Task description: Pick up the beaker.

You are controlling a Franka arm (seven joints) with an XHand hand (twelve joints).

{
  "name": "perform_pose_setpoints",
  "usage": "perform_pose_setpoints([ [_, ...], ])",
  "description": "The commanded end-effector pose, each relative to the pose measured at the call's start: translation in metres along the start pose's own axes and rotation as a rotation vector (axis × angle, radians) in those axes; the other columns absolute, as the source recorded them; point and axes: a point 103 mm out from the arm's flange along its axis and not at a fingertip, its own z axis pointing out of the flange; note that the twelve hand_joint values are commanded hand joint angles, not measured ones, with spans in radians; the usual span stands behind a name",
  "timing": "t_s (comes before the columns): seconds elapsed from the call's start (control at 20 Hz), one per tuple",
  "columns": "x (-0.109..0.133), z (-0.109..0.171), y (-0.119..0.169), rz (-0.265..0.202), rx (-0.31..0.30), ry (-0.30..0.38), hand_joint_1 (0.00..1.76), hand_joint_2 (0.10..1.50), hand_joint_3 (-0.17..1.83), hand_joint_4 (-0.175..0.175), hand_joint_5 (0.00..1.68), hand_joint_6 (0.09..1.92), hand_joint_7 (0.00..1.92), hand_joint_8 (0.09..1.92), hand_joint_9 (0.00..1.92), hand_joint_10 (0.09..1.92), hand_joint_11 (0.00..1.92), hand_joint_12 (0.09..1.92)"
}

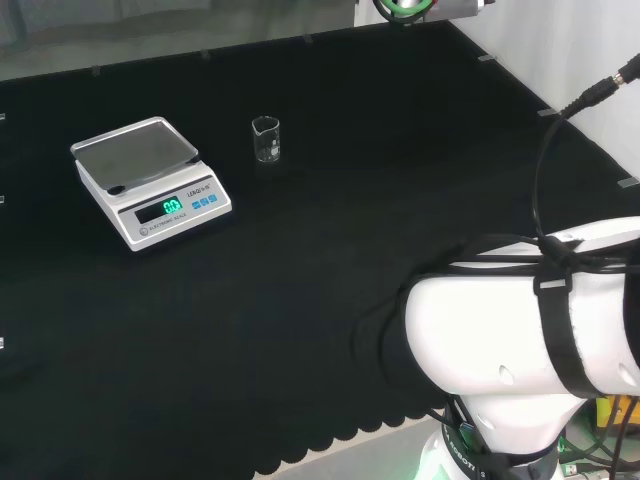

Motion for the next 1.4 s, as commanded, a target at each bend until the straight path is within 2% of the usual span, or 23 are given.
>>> perform_pose_setpoints([
  [0.05,0.000,0.001,0.001,0.004,-0.008,-0.007,0.12,0.93,0.50,-0.041,0.09,0.12,0.01,0.38,0.00,0.51,0.00,1.27],
  [0.2,0.003,0.002,0.004,0.007,-0.010,0.018,0.11,1.00,0.36,-0.041,0.12,0.09,0.00,0.39,0.00,0.51,0.00,1.31],
  [0.35,0.009,0.005,0.010,0.018,-0.020,0.039,0.10,1.02,0.32,-0.042,0.13,0.09,0.00,0.41,0.00,0.52,0.00,1.32],
  [0.6,0.022,0.033,0.032,0.047,-0.025,0.080,0.12,1.03,0.28,-0.042,0.14,0.09,0.00,0.45,0.00,0.58,0.00,1.35],
  [0.75,0.028,0.055,0.058,0.055,-0.025,0.079,0.14,1.02,0.26,-0.042,0.14,0.09,0.00,0.48,0.00,0.63,0.00,1.37],
  [0.85,0.028,0.069,0.078,0.060,-0.052,0.068,0.16,1.01,0.24,-0.043,0.14,0.09,0.00,0.51,0.00,0.66,0.00,1.39],
  [1.0,0.020,0.094,0.109,0.084,-0.095,0.113,0.20,1.00,0.22,-0.047,0.16,0.09,0.00,0.59,0.00,0.73,0.00,1.44],
  [1.15,0.009,0.124,0.141,0.104,-0.103,0.208,0.25,1.00,0.20,-0.057,0.19,0.09,0.00,0.67,0.01,0.80,0.00,1.48],
  [1.25,0.006,0.142,0.161,0.096,-0.116,0.230,0.29,0.99,0.19,-0.066,0.22,0.09,0.00,0.73,0.03,0.84,0.00,1.50],
  [1.4,0.004,0.164,0.189,0.065,-0.083,0.236,0.33,0.98,0.18,-0.079,0.25,0.09,0.04,0.78,0.08,0.87,0.00,1.53],
])
